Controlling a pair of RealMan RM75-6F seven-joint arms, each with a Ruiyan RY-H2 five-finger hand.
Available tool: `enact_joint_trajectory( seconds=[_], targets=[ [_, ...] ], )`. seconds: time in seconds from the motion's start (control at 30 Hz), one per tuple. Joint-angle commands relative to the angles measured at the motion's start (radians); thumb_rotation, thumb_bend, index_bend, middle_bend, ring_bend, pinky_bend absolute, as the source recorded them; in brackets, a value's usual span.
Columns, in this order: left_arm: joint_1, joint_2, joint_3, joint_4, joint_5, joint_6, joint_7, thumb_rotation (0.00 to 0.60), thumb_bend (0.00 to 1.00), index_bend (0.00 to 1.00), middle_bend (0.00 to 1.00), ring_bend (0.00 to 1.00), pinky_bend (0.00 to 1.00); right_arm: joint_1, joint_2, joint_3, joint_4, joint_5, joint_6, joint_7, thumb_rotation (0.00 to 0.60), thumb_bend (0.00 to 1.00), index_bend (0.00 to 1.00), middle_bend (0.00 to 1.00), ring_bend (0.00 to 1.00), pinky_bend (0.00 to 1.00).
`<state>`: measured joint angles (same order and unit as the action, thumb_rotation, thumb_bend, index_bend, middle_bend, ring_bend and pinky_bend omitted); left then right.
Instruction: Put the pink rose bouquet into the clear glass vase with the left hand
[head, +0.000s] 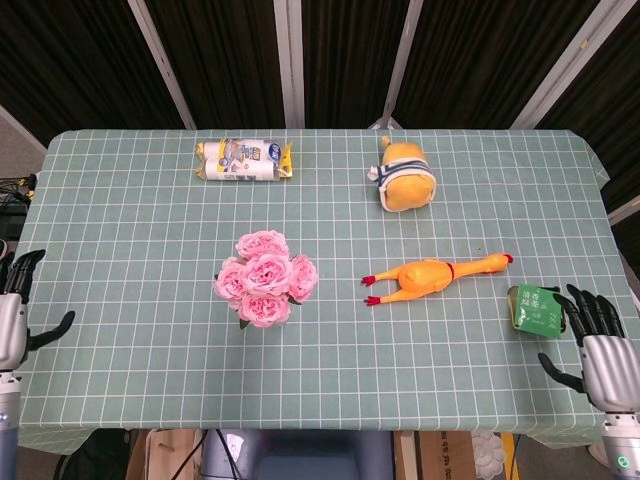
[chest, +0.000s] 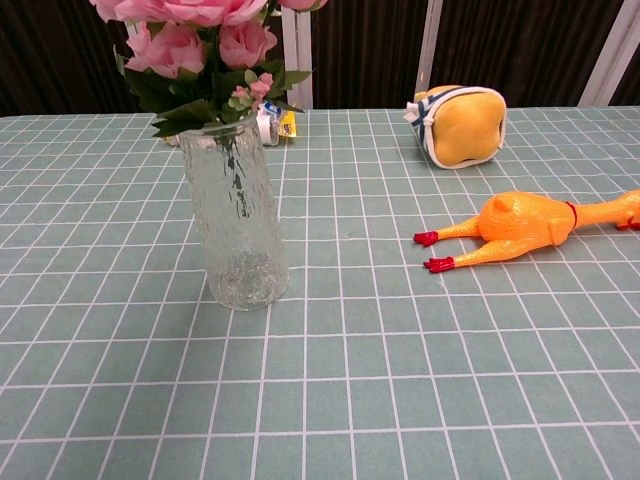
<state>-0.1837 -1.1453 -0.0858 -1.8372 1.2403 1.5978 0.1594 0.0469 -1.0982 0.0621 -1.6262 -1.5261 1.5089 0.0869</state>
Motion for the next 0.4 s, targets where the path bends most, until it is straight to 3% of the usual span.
enact_joint_trajectory(
  seconds=[0.03,0.4],
  targets=[
    [0.012,-0.007,-0.001,0.031,-0.019,-0.023,-0.012,0.6,0.31,0.12,0.1,0.0,0.08,0.003,-0.003,-0.002,0.002,-0.003,-0.004,-0.007,0.6,0.27,0.15,0.07,0.03,0.0],
    [0.029,-0.01,-0.012,0.055,0.019,-0.022,-0.043,0.6,0.31,0.12,0.1,0.0,0.08,0.01,-0.013,-0.005,-0.007,-0.019,-0.003,-0.036,0.6,0.27,0.15,0.07,0.03,0.0]
  ],
)
